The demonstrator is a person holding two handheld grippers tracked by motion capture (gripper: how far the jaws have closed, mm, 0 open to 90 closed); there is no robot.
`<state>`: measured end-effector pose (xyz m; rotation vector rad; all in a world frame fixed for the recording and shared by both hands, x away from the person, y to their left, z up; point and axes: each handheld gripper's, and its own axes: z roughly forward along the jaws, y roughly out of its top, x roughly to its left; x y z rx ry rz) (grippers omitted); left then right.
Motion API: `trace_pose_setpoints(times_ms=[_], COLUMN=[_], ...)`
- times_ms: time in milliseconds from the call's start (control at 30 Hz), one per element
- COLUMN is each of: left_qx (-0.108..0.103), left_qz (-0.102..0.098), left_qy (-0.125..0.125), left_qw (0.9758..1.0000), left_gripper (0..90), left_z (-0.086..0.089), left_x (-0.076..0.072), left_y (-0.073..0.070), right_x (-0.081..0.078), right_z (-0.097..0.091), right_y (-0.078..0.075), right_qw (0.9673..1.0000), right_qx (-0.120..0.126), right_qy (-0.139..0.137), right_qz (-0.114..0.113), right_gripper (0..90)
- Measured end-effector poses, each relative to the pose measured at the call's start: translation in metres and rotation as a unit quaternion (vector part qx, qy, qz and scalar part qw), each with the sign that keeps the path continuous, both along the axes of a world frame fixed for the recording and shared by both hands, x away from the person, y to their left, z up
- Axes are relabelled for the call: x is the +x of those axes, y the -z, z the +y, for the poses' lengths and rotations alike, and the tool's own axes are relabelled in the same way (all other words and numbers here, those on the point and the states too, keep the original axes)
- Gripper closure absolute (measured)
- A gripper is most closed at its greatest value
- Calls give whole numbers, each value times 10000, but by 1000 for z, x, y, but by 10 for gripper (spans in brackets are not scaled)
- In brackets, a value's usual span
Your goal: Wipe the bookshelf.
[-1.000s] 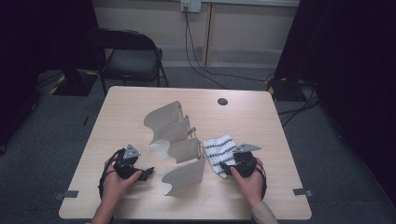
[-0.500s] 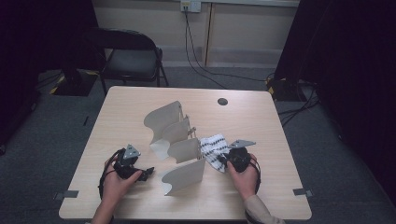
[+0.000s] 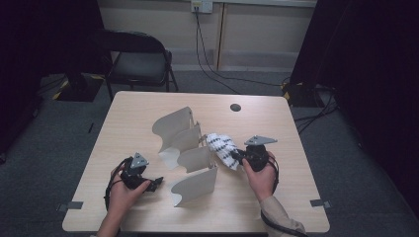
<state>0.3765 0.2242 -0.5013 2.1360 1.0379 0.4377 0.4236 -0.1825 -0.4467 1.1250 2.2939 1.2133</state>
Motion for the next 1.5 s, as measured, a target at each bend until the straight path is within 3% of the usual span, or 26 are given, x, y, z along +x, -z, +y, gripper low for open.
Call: trace_pose_setpoints(times_ms=[100, 367, 467, 533, 667, 800, 1000, 1300, 1500], left_qx=[3, 14, 14, 20, 14, 17, 16, 17, 10], left_qz=[1, 2, 2, 5, 3, 4, 3, 4, 6], left_qy=[6, 5, 5, 6, 6, 4, 8, 10, 9], left_qw=[10000, 10000, 10000, 10000, 10000, 10000, 10000, 10000, 10000], left_gripper=[44, 39, 39, 39, 39, 39, 39, 38, 38], left_z=[0, 0, 0, 0, 0, 0, 0, 0, 0], left_x=[0, 0, 0, 0, 0, 0, 0, 0, 0], left_y=[0, 0, 0, 0, 0, 0, 0, 0, 0], right_x=[9, 25, 32, 39, 45, 49, 49, 37, 31], right_z=[2, 12, 16, 22, 30, 43, 56, 63, 58], right_y=[-14, -37, -49, -60, -65, -57, -26, 8, 21], right_qw=[9998, 9993, 9983, 9972, 9968, 9979, 9984, 9940, 9939], right_qx=[148, 176, 390, 507, 507, 289, 38, -314, -324], right_qy=[63, 64, 124, 41, -54, -278, -543, -1024, -1012], right_qz=[-97, -332, -404, -544, -619, -516, -177, 205, 311], right_gripper=[797, 798, 798, 797, 797, 797, 798, 798, 795])
